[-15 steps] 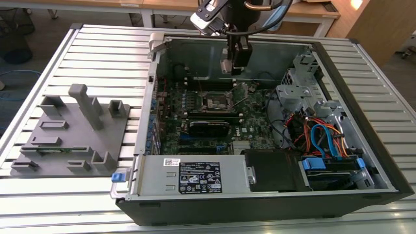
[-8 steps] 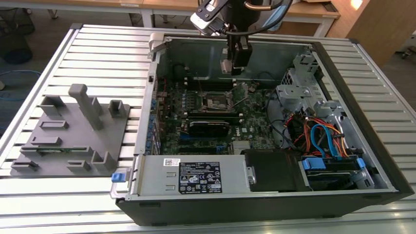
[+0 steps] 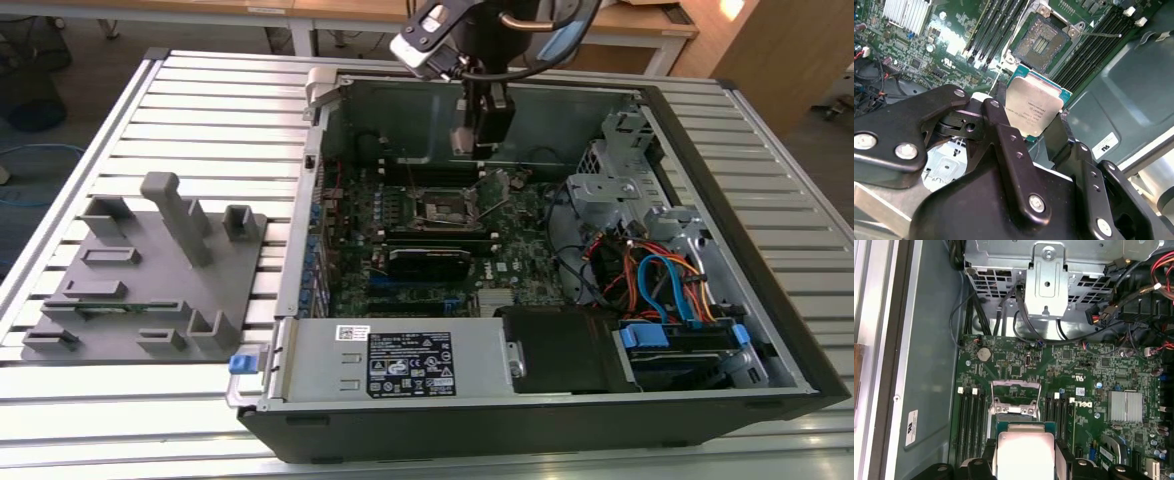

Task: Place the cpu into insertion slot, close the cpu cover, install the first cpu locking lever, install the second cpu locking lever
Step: 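Place the cpu into insertion slot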

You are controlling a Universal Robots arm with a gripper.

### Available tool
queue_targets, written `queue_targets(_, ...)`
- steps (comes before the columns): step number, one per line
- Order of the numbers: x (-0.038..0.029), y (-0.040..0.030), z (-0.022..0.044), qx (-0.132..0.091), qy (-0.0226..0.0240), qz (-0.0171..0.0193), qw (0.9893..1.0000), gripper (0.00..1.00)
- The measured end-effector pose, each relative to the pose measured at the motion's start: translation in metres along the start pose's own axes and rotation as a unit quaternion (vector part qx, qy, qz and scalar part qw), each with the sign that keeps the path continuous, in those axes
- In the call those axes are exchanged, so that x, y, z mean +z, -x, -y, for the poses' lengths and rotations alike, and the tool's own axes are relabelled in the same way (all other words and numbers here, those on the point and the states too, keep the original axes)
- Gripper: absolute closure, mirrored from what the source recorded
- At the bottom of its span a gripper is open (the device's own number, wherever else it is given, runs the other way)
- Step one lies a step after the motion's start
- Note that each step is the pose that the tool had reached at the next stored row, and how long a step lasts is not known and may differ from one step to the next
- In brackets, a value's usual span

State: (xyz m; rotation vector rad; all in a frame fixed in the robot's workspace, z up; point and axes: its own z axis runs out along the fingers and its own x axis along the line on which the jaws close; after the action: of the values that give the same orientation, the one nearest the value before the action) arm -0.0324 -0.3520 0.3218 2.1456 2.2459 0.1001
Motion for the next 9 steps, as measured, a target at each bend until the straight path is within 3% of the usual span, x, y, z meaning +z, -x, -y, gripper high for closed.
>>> queue_targets(2,0.0027,0.0000,0.0002,0.000,-0.0026,-0.0002,1.0000,0.46)
queue_targets(6,0.0042,0.0001,0.0003,0.000,-0.0036,0.0000,1.0000,0.46)
queue_targets(8,0.0145,0.0003,0.0010,0.000,-0.0035,-0.0002,1.0000,0.46)
queue_targets(9,0.0147,0.0003,0.0010,0.000,-0.0035,-0.0002,1.0000,0.46)
